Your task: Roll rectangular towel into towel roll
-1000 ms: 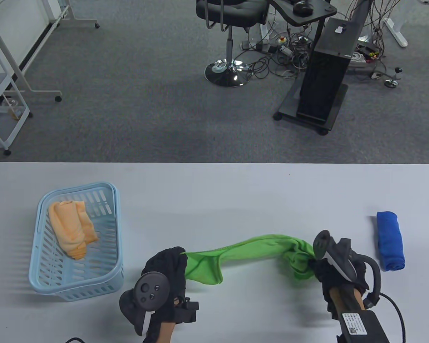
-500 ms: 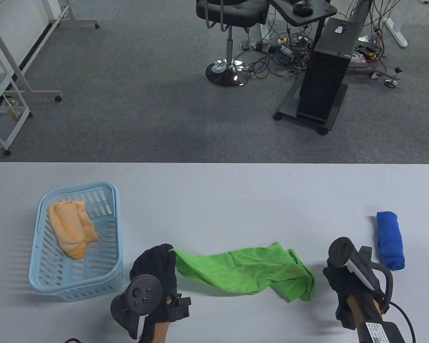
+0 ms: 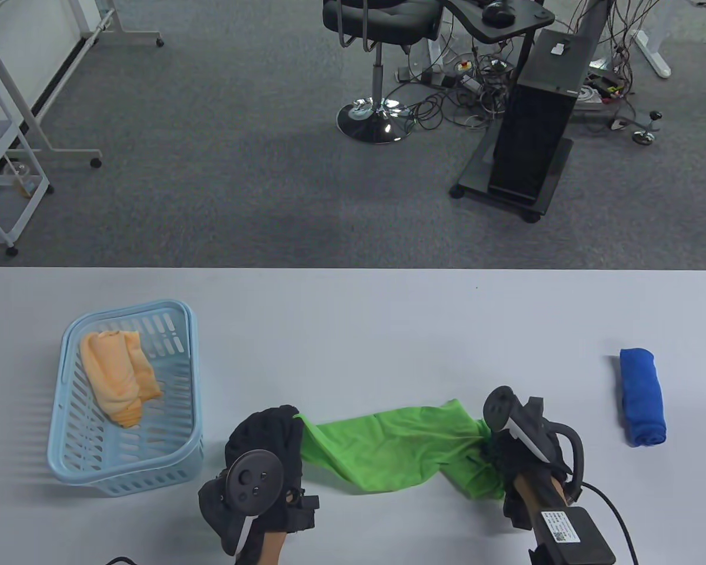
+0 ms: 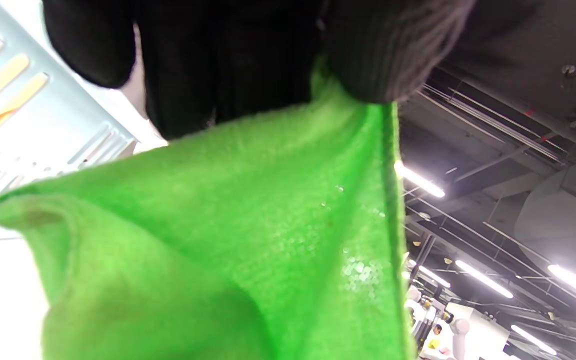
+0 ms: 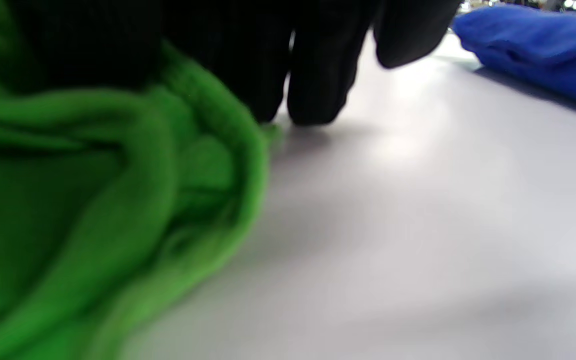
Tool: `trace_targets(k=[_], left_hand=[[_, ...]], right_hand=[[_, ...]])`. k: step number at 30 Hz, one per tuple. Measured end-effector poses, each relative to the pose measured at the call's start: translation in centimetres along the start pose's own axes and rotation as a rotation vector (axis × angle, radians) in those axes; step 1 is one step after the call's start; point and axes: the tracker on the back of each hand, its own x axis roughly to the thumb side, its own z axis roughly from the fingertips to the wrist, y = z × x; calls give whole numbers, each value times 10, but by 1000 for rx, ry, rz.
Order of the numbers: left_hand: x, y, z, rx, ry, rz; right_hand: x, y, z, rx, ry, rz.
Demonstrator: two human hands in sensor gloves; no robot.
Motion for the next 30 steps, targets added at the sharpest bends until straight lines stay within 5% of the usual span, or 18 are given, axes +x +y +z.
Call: trace_targets(k=[6,11,19,24,30], left_hand=[[-3,4,-1,11,25,25],[-12,34,-8,102,113,24],[11,64,-39,105,46,-68],[27,57,-46,48,-35,-141],[26,16,-21,-23,-113,-201]], right_hand=[[-56,-44,14,-148,190,-50],[-97,-71,33,-200,264,-108],[-140,-62,36,-174,360,-168],[-129,-46,31,-139,280,-258],[-115,-36,38,-89,3,-125]])
